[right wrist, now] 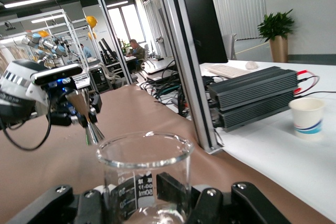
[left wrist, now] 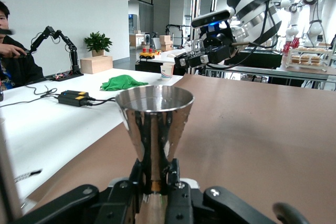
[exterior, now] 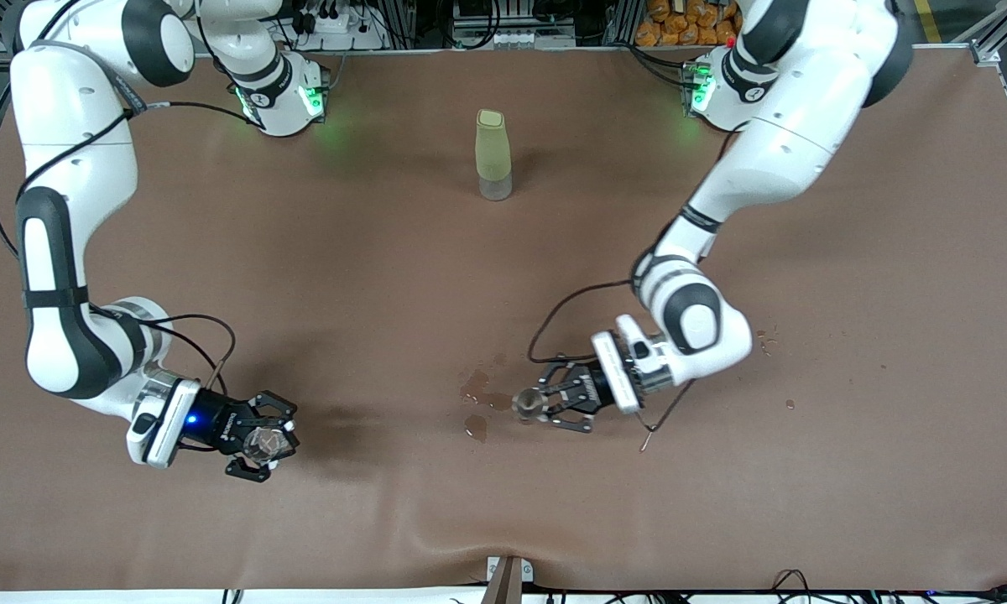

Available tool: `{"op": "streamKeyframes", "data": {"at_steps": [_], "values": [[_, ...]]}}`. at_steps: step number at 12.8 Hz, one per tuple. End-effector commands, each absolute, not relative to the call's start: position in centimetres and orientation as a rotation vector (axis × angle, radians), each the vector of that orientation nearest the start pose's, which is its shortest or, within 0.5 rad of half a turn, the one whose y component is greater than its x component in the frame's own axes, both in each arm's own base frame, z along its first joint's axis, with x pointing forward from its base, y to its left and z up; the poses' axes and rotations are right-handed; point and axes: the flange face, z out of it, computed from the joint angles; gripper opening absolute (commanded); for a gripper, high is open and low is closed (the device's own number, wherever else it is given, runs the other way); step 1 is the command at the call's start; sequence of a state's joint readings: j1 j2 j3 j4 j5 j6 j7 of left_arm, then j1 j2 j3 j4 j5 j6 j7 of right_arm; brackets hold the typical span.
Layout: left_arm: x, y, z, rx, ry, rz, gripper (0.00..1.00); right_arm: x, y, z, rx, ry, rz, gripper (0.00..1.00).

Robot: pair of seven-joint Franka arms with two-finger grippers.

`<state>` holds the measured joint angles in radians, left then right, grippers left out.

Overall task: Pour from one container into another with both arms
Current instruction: 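Carry the jigger with the left gripper toward the beaker in the right gripper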

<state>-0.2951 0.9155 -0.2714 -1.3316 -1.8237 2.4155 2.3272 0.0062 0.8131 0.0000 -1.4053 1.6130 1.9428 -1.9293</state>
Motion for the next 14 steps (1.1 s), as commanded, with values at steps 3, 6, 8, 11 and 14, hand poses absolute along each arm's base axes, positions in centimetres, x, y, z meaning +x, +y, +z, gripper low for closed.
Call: {"op": "streamKeyframes", "data": {"at_steps": [3, 6, 8, 11, 14], "values": [[66.9, -41.7, 21.8, 1.648, -1.117, 1.364, 0.0, 72.7, 15.2, 30.2, -1.682, -0.802, -0.98, 0.0], [66.5, -43.1, 21.4, 1.679, -1.094, 1.381, 0.0, 71.6, 19.6, 33.7, -1.71, -0.751, -0.921, 0.0], [66.2, -43.5, 21.2, 1.679, -1.094, 1.376, 0.0, 69.8, 22.8, 36.4, -1.758, -0.687, -0.881, 0.0], [65.5, -44.4, 21.1, 1.678, -1.075, 1.371, 0.0, 67.3, 26.6, 38.2, -1.808, -0.574, -0.788, 0.0], [65.6, -44.3, 21.1, 1.681, -1.078, 1.372, 0.0, 66.5, 28.6, 37.9, -1.806, -0.484, -0.667, 0.0]]}}
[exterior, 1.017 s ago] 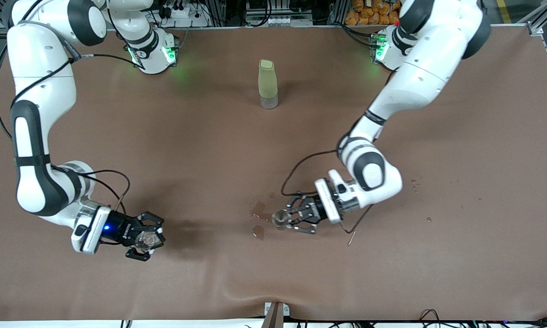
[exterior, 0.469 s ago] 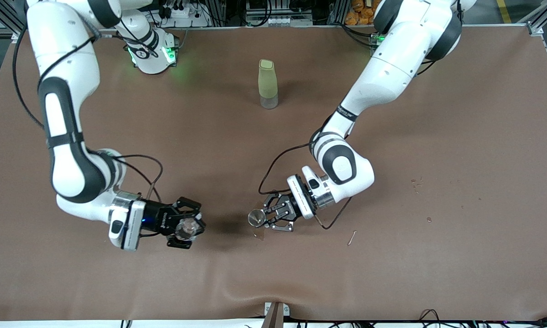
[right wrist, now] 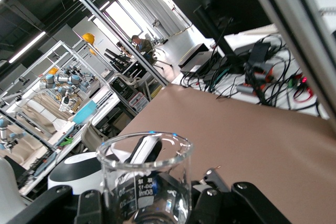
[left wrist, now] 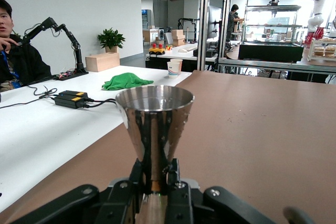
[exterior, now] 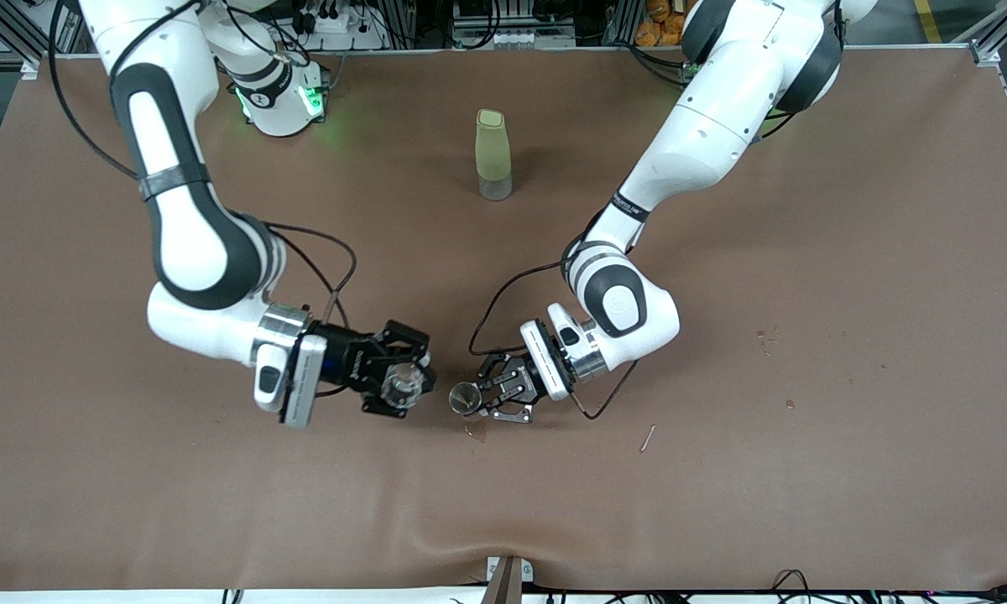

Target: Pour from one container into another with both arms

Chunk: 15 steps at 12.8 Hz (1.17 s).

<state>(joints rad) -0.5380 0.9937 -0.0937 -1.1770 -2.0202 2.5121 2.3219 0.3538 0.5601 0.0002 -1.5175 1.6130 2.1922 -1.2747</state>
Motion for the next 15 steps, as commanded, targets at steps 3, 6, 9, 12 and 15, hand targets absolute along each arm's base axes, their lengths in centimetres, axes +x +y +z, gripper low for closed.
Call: {"op": "streamKeyframes", "data": {"at_steps": [3, 6, 9, 12, 15], "values": [[65.6, -44.3, 20.9, 1.685, -1.074, 1.369, 0.0, 65.8, 29.7, 37.7, -1.751, -0.426, -0.512, 0.0], [65.6, -44.1, 20.5, 1.695, -1.054, 1.369, 0.0, 65.9, 29.7, 37.8, -1.744, -0.371, -0.454, 0.0], [65.6, -44.1, 20.4, 1.696, -1.054, 1.367, 0.0, 65.5, 30.4, 37.7, -1.73, -0.288, -0.334, 0.0], [65.6, -44.0, 20.4, 1.702, -1.054, 1.368, 0.0, 65.8, 30.7, 37.5, -1.735, -0.222, -0.277, 0.0], [65.6, -44.0, 20.2, 1.707, -1.049, 1.367, 0.0, 66.1, 30.8, 37.1, -1.724, -0.194, -0.269, 0.0]]}}
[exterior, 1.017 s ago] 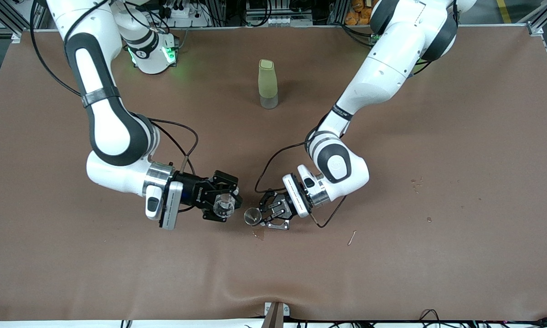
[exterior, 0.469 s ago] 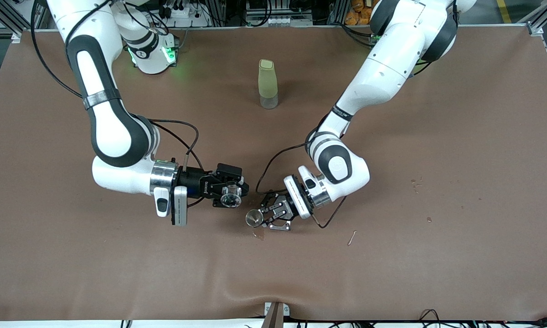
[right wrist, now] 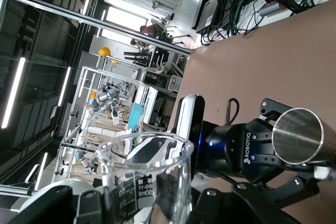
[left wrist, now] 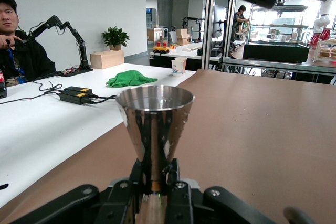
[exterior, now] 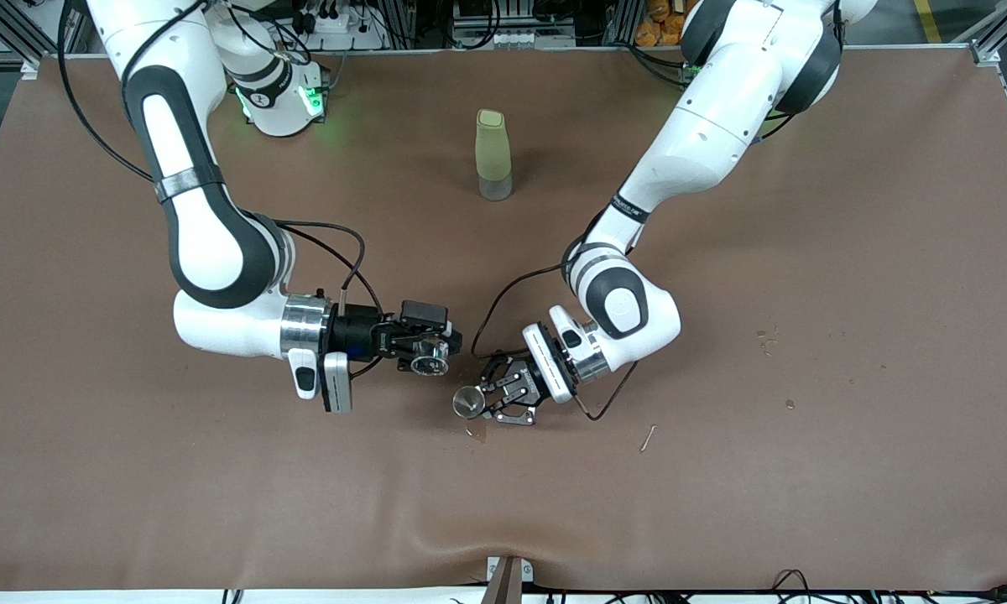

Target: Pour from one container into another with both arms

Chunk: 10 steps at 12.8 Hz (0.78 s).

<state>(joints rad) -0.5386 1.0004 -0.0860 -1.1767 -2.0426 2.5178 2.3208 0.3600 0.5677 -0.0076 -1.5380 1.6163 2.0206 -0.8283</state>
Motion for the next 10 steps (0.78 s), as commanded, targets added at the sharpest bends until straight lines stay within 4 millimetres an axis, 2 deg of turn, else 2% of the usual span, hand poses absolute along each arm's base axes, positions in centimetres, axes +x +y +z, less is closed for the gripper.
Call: {"op": "streamKeyframes", "data": {"at_steps": [1, 2, 10], "values": [[65.6, -44.0, 20.2, 1.709, -1.034, 1.367, 0.0, 66.1, 31.0, 36.9, -1.712, -0.175, -0.26, 0.0], [65.4, -44.3, 20.2, 1.71, -1.033, 1.365, 0.0, 66.2, 31.0, 36.5, -1.711, -0.154, -0.244, 0.0], [64.5, -45.2, 19.4, 1.724, -1.029, 1.348, 0.0, 67.0, 32.6, 37.0, -1.695, -0.093, -0.179, 0.0]]}}
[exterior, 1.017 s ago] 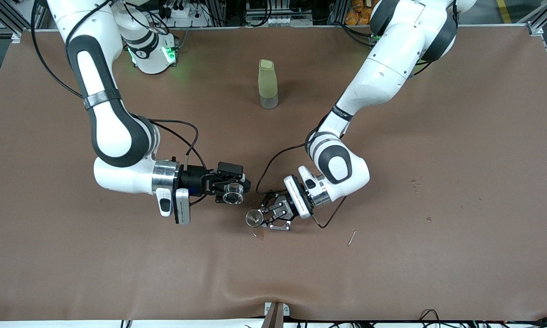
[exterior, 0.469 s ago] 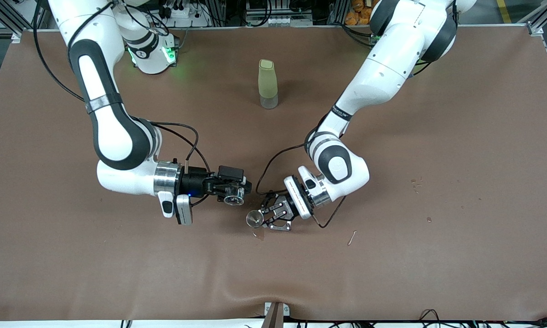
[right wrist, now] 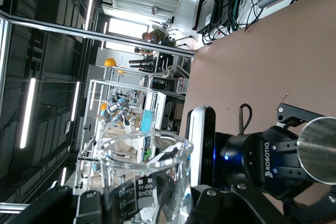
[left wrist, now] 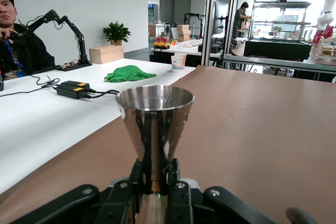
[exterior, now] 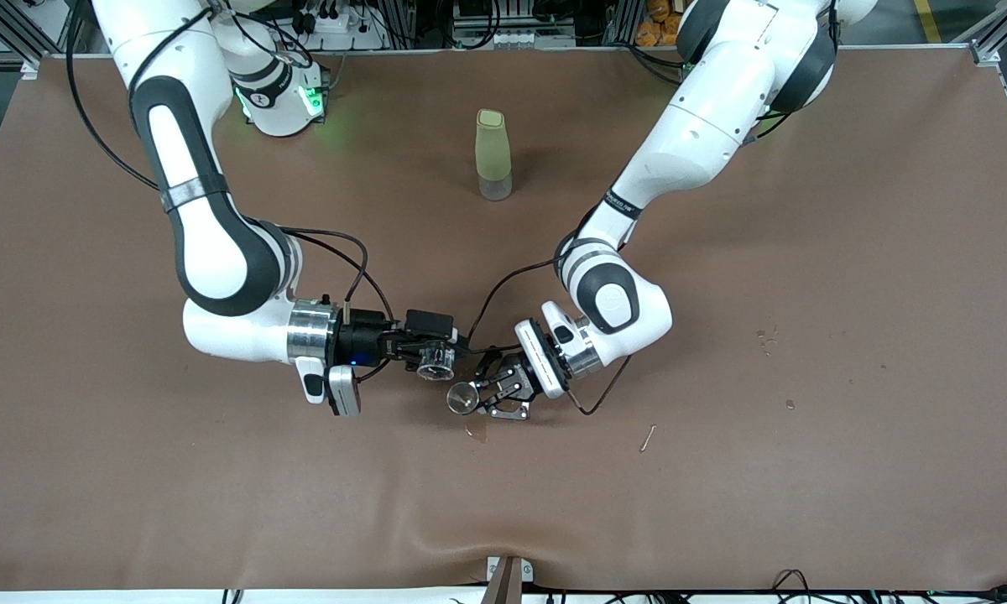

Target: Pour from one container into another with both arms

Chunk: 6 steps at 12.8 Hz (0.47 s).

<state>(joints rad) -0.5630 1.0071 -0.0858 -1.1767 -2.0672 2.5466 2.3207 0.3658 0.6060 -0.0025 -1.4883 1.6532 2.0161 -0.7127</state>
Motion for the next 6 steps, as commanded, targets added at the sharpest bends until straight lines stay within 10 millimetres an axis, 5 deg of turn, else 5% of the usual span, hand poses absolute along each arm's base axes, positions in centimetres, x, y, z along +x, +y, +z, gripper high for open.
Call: {"op": "streamKeyframes", "data": {"at_steps": [1, 6], "values": [[64.45, -45.2, 19.31, 1.729, -1.027, 1.347, 0.0, 66.86, 32.88, 36.87, -1.696, -0.077, -0.159, 0.0], [64.65, -44.75, 18.98, 1.749, -1.042, 1.352, 0.0, 66.89, 33.01, 37.09, -1.686, -0.037, -0.13, 0.0]]}}
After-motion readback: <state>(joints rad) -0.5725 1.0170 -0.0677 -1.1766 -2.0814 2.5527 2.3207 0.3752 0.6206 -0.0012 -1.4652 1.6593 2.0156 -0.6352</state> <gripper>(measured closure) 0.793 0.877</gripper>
